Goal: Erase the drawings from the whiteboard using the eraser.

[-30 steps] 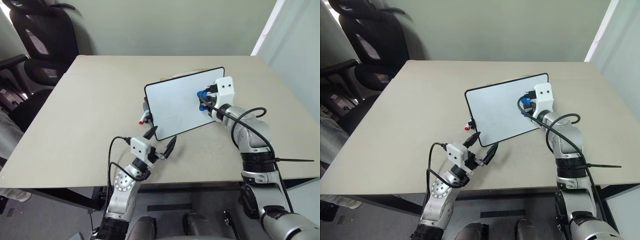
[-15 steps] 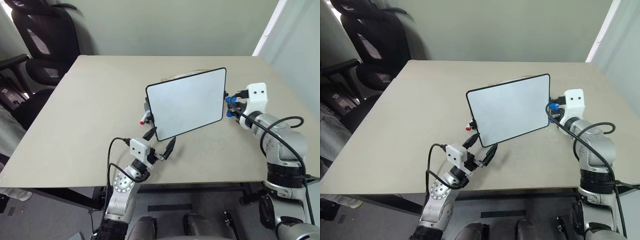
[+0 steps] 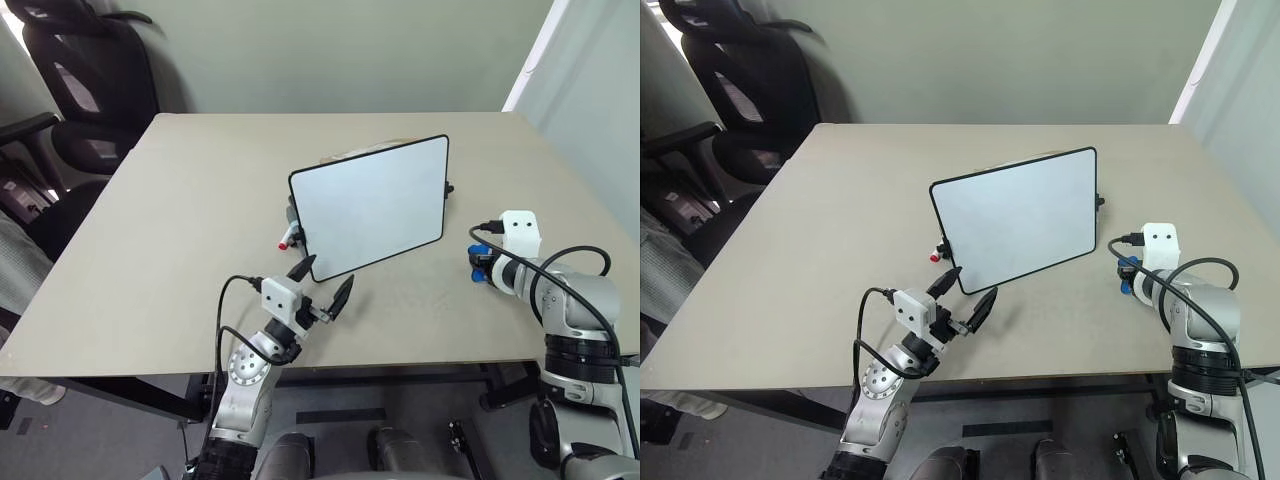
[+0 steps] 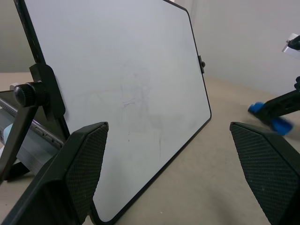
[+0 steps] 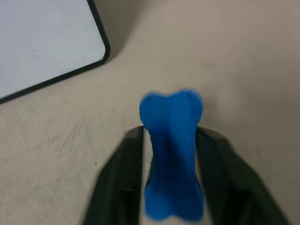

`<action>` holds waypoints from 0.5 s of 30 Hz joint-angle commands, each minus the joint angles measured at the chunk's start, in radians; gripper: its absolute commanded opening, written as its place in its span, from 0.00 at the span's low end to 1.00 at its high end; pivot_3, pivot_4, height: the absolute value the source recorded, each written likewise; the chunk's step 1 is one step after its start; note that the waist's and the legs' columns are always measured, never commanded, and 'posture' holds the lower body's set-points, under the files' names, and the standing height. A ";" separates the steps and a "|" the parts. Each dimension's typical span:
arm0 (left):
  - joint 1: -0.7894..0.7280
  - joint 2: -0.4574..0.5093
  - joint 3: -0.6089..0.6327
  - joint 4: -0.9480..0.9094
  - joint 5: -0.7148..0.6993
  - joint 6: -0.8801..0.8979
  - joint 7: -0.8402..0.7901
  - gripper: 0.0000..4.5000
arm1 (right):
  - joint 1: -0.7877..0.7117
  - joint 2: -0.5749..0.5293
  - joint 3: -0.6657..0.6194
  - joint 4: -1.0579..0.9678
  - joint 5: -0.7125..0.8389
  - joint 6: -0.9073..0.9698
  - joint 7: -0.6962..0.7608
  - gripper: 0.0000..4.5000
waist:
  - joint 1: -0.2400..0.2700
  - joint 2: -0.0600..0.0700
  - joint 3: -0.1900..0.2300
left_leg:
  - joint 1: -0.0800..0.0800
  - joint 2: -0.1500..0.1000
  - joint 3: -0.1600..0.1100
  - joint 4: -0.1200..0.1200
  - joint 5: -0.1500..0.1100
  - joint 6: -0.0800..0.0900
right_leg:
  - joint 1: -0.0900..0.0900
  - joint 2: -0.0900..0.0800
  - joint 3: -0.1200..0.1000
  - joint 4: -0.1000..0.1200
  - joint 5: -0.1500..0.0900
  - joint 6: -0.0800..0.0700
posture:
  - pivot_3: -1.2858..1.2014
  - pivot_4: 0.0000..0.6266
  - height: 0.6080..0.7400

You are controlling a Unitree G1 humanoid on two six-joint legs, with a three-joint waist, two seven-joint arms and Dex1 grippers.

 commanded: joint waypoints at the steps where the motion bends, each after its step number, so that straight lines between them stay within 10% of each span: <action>1: -0.009 0.000 0.005 -0.017 -0.011 -0.007 -0.002 1.00 | -0.007 -0.016 0.006 -0.067 -0.012 -0.067 -0.003 0.71 | 0.000 0.000 0.000 | 0.000 0.000 0.000 0.000 0.000 0.000 | 0.000 0.000 0.000 0.000 0.000 0.000 | 0.52 0.24 1.00; 15: -0.012 0.020 0.033 -0.011 -0.019 -0.005 -0.010 1.00 | 0.257 0.124 0.099 -0.419 0.079 -0.461 0.122 0.77 | 0.001 0.001 -0.002 | 0.002 0.000 -0.001 0.001 0.000 0.001 | 0.004 0.001 0.001 0.000 -0.005 0.002 | 0.52 0.24 1.00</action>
